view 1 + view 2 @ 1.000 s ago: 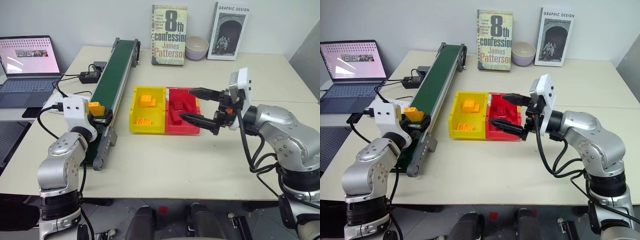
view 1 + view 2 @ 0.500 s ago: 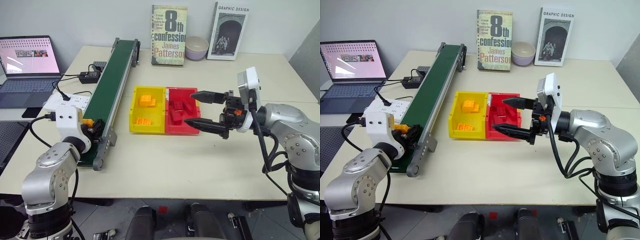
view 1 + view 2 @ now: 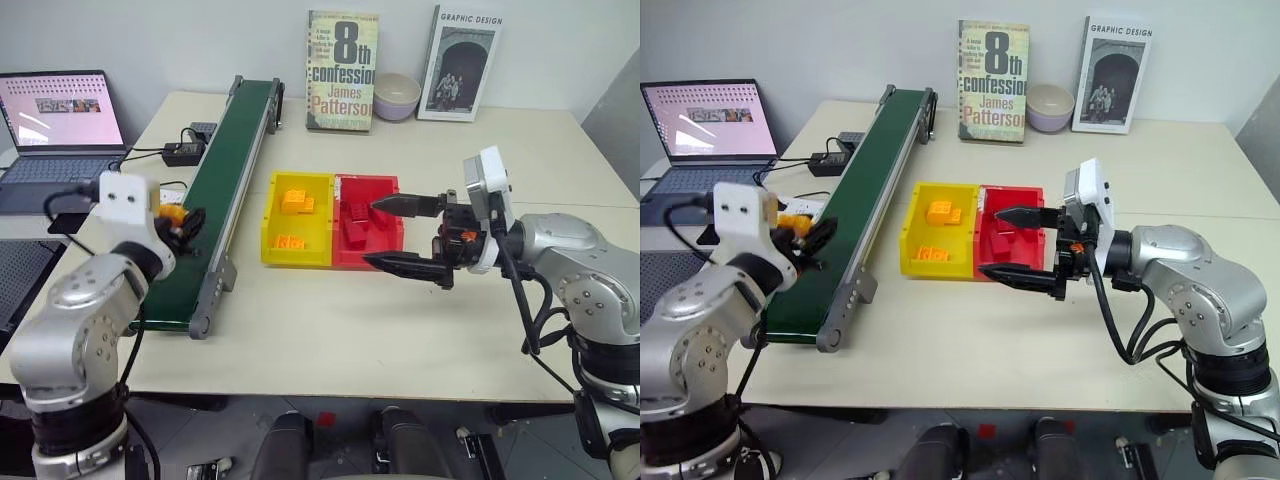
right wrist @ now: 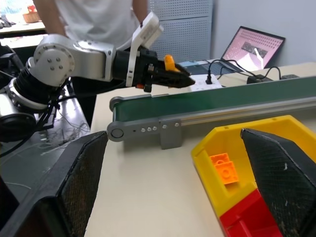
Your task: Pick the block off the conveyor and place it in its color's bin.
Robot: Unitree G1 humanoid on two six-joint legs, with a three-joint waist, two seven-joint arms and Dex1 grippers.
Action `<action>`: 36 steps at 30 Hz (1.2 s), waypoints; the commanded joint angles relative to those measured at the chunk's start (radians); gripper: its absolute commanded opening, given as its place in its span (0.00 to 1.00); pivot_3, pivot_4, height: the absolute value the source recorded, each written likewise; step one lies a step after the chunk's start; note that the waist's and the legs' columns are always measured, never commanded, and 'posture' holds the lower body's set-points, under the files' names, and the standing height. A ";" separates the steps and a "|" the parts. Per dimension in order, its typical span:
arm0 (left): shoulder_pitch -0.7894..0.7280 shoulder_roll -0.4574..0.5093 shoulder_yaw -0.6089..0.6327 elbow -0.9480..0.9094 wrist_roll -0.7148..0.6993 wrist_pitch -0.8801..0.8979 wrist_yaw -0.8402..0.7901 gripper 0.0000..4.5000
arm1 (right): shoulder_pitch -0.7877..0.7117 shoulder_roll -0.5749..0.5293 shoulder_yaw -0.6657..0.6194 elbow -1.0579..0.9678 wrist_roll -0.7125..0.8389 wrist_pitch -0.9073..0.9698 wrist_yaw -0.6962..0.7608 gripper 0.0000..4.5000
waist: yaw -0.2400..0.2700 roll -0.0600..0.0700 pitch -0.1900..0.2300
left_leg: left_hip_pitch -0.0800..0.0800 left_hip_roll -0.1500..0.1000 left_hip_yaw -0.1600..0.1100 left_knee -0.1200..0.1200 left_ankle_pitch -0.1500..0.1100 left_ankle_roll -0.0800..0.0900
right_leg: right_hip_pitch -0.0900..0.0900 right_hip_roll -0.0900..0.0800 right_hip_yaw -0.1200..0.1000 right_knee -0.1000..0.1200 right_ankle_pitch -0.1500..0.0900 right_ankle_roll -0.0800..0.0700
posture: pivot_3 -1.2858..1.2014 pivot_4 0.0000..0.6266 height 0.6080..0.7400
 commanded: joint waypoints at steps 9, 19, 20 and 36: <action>-0.320 -0.020 -0.387 0.526 0.149 -0.402 -0.364 0.34 | 0.061 0.031 0.028 -0.145 -0.186 -0.034 -0.250 1.00 | 0.000 0.000 0.000 | 0.000 0.000 0.001 -0.001 0.000 0.000 | -0.001 0.000 0.000 0.000 0.000 -0.001 | 0.52 0.24 1.00; -0.484 -0.108 -0.430 0.928 0.241 -0.646 -0.493 0.66 | 0.112 0.009 -0.004 -0.206 -0.192 0.009 -0.309 1.00 | -0.002 0.000 0.000 | -0.002 0.000 0.001 -0.001 0.000 0.000 | -0.003 0.000 0.000 0.000 0.000 0.000 | 0.52 0.24 1.00; -0.490 -0.111 -0.429 0.938 0.242 -0.653 -0.502 0.69 | 0.116 0.009 -0.010 -0.211 -0.187 0.015 -0.314 1.00 | -0.002 0.000 0.000 | -0.002 0.000 0.001 -0.001 0.000 0.000 | -0.003 0.000 0.000 0.000 0.000 0.000 | 0.52 0.24 1.00; -0.320 0.143 -0.302 0.546 0.152 -0.448 -0.641 1.00 | 0.068 -0.039 -0.024 -0.106 -0.173 -0.017 -0.193 1.00 | -0.023 0.000 0.000 | -0.001 0.002 0.001 -0.002 0.000 0.000 | -0.003 0.000 0.001 0.001 0.000 0.000 | 0.52 0.24 1.00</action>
